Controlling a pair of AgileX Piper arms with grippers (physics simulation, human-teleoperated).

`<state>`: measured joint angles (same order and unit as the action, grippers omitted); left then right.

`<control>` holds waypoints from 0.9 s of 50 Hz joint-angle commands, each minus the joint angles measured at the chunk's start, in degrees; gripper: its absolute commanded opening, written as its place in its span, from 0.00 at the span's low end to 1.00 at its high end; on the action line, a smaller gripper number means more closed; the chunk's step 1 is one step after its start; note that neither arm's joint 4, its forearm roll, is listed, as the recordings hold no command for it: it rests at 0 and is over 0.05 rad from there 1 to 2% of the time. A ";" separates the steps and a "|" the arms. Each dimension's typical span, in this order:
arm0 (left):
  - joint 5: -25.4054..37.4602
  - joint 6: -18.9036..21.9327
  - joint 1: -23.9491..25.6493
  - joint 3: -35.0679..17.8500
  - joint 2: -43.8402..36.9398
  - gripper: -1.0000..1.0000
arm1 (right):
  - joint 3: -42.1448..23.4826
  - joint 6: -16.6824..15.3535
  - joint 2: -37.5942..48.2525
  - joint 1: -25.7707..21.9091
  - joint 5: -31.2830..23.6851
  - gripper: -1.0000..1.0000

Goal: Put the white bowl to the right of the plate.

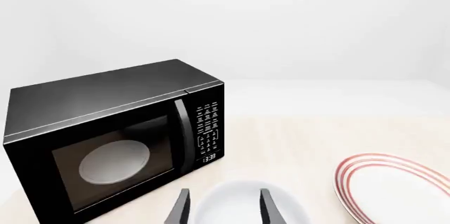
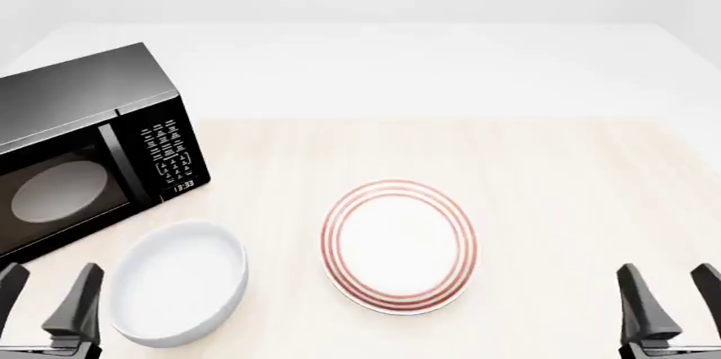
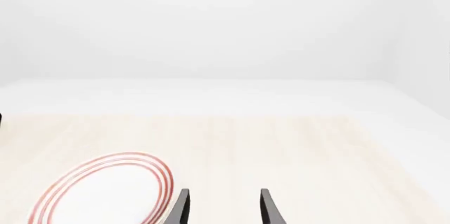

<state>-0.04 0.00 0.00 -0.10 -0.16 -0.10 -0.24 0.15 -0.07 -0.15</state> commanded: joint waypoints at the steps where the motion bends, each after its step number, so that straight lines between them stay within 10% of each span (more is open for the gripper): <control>1: -0.06 0.00 0.00 -0.15 -0.25 1.00 | -0.17 0.27 0.42 0.16 0.45 1.00; 20: -0.06 0.00 0.00 -0.15 -0.25 1.00 | -0.47 -0.81 8.44 -1.81 6.51 1.00; 30: -0.06 0.00 0.00 -0.15 -0.25 1.00 | -5.07 2.54 28.26 -5.77 18.14 1.00; 45: -0.06 0.00 0.00 -0.15 -0.25 1.00 | -14.88 -1.09 49.84 -10.87 25.95 1.00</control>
<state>-0.10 0.00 0.00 -0.24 -0.42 -9.16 -0.72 37.19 -7.88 21.23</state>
